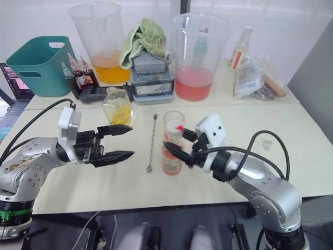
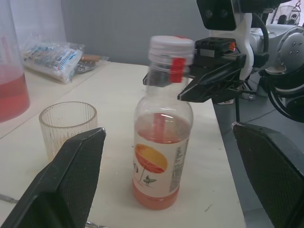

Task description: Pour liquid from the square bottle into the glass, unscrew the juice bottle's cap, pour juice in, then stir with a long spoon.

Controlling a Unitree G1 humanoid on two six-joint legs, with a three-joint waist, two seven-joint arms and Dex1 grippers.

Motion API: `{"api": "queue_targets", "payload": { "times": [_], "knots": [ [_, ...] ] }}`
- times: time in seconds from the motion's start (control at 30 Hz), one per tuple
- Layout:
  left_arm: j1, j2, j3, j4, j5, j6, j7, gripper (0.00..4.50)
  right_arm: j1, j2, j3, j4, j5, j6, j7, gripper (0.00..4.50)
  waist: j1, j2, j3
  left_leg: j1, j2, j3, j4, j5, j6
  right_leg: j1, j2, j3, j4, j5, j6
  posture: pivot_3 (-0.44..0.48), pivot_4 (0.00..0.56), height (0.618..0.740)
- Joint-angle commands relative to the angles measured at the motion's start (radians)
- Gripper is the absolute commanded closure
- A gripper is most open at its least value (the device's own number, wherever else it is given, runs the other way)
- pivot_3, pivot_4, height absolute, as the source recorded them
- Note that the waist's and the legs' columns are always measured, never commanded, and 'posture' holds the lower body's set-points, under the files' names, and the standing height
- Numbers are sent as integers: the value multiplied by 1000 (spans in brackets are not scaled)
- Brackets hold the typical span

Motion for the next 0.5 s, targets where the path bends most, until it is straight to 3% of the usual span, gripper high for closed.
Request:
{"api": "queue_targets", "payload": {
  "times": [0.03, 0.27, 0.5],
  "knots": [
    [34, 11, 59, -70, -36, 12, 25, 0, -53, -77, -50, 50, 42, -18, 131, 23, 0, 0, 0, 0, 0, 0, 0, 0, 0, 0, 0, 0, 0, 0, 0, 0, 150, 739],
    [136, 33, 137, -142, -46, 19, 71, 0, -140, -230, -2, 286, -20, -137, 504, 23, 0, 0, 0, 0, 0, 0, 0, -1, 1, 1, 0, 0, -1, 0, 0, 0, 150, 739],
    [242, 56, 228, -227, -80, 27, 124, 0, -318, -210, 113, 507, -97, -287, 852, 23, -1, 0, 0, 0, 0, 0, 1, -1, 1, 1, 0, 0, -1, 0, 0, 0, 150, 739]
  ]
}}
